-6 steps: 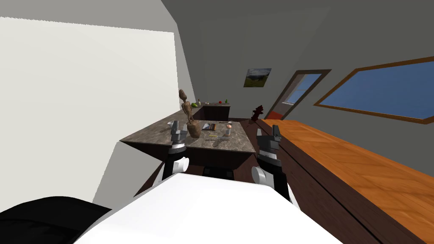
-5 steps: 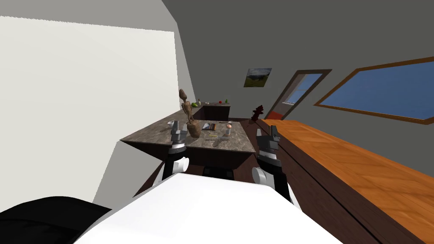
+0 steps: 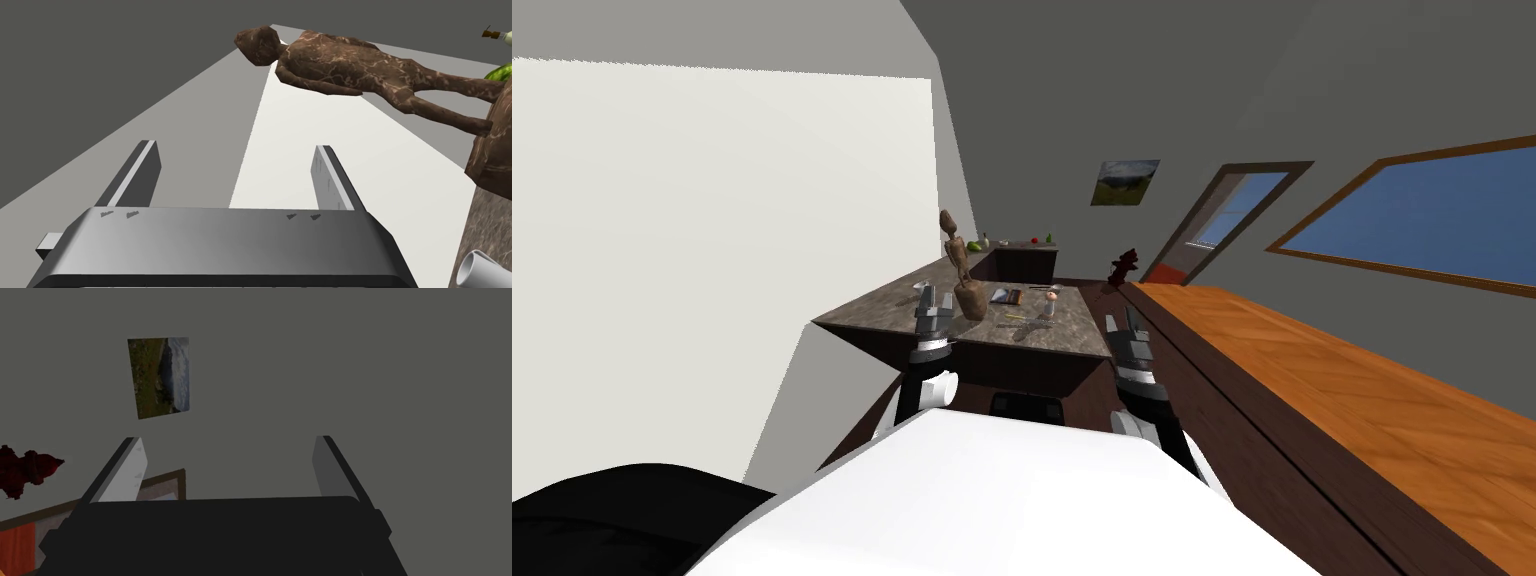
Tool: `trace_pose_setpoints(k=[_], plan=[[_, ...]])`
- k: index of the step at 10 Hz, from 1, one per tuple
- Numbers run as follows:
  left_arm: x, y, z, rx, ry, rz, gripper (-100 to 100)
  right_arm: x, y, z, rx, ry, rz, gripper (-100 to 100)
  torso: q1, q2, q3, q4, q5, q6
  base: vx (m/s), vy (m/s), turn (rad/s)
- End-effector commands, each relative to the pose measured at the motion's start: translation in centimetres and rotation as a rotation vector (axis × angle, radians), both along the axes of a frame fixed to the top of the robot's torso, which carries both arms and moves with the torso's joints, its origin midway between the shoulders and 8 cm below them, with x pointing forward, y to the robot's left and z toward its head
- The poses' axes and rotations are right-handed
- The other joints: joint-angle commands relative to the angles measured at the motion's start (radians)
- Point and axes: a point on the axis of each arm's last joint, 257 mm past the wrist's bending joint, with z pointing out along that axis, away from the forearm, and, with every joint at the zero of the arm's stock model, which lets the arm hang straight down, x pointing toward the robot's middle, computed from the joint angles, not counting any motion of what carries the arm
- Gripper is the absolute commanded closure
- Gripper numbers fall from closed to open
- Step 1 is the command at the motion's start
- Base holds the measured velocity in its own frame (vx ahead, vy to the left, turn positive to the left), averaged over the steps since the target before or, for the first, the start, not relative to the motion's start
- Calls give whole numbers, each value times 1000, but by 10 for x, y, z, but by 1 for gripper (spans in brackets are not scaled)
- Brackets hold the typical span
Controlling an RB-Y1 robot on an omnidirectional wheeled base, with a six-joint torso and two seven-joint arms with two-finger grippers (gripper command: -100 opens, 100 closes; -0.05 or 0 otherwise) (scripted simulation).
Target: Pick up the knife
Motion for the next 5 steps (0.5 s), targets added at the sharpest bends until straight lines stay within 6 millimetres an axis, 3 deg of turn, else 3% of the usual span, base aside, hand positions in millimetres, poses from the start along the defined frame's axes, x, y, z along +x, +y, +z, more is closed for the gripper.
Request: trace_pose_setpoints(k=[1, 2, 3, 5], plan=[[0, 0, 0, 0, 0, 0, 0, -4, 12, -33, -55, 75, 31, -100, 0, 0, 0, 0, 0, 0, -65, -64, 150], [0, 0, 0, 0, 0, 0, 0, -9, 19, -56, -92, 129, 53, -100, -1, 2, 1, 0, 0, 0, -81, -64, 154], [0, 0, 0, 0, 0, 0, 0, -9, 19, -59, -99, 135, 57, -100, -1, 3, 2, 1, 0, 0, -46, -52, 18], [0, 0, 0, 0, 0, 0, 0, -26, 31, -114, -172, 260, 101, -100, -1, 1, 1, 0, 0, 0, -65, -53, 92]])
